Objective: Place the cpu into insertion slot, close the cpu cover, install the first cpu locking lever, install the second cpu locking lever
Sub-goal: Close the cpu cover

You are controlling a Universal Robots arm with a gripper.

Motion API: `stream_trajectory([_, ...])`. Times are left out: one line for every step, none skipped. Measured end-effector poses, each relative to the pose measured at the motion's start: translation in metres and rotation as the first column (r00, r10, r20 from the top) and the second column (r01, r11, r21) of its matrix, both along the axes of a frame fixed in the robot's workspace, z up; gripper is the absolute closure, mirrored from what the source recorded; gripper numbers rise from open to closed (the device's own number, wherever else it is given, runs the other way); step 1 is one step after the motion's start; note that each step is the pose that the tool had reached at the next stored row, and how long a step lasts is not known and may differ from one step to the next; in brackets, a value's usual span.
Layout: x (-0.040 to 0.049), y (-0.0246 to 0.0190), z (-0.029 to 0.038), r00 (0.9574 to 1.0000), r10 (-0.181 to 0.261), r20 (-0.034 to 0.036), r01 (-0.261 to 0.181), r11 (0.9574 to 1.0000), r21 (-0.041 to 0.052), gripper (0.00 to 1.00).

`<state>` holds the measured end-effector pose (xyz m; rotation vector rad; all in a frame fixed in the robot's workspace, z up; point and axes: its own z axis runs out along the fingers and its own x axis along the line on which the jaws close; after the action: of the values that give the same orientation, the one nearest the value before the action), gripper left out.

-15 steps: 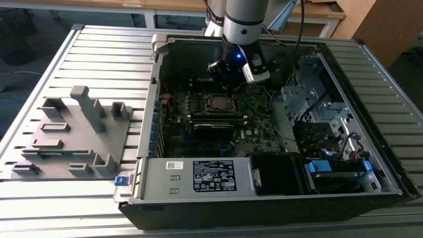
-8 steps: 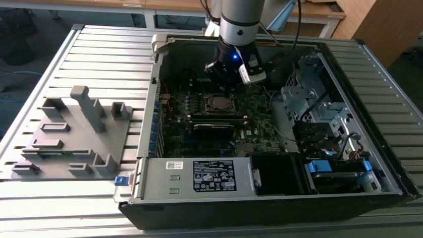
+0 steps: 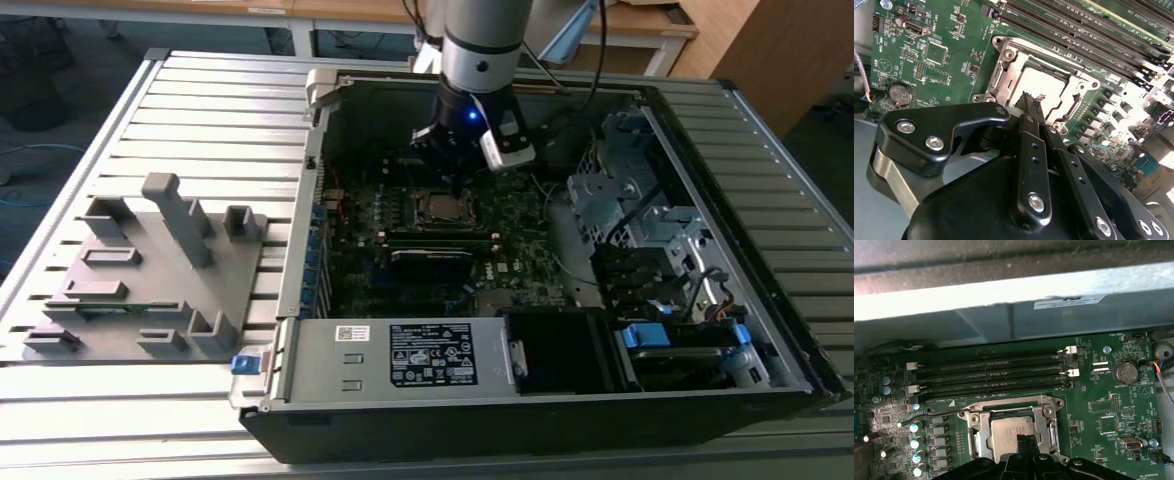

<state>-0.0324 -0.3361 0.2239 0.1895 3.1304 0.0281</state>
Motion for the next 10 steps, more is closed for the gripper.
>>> stream_trajectory([-0.0003,-0.0001,-0.0004,1.0000,0.000,0.0001,0.000,1.0000,0.0001,0.90])
stream_trajectory([-0.0006,-0.0002,-0.0009,1.0000,0.000,0.0002,0.000,1.0000,0.0001,0.90])
stream_trajectory([-0.0009,-0.0003,-0.0017,1.0000,0.000,0.0002,0.000,1.0000,0.0001,0.90])
stream_trajectory([-0.0014,-0.0003,-0.0026,1.0000,0.000,0.0002,0.000,1.0000,0.0001,0.90])
stream_trajectory([-0.0016,-0.0004,-0.0035,1.0000,0.000,0.0002,0.000,1.0000,0.0001,0.90])
stream_trajectory([-0.0017,-0.0004,-0.0037,1.0000,0.000,0.0002,0.000,1.0000,0.0000,0.90])
stream_trajectory([-0.0017,-0.0004,-0.0037,1.0000,0.000,0.0001,0.000,1.0000,0.0000,0.90])
stream_trajectory([-0.0017,-0.0004,-0.0043,1.0000,0.000,0.0001,0.000,1.0000,0.0000,0.90])
stream_trajectory([-0.0017,-0.0004,-0.0048,1.0000,0.000,0.0001,0.000,1.0000,-0.0001,0.90])
stream_trajectory([-0.0017,-0.0004,-0.0048,1.0000,0.000,0.0001,0.000,1.0000,0.0000,0.90])
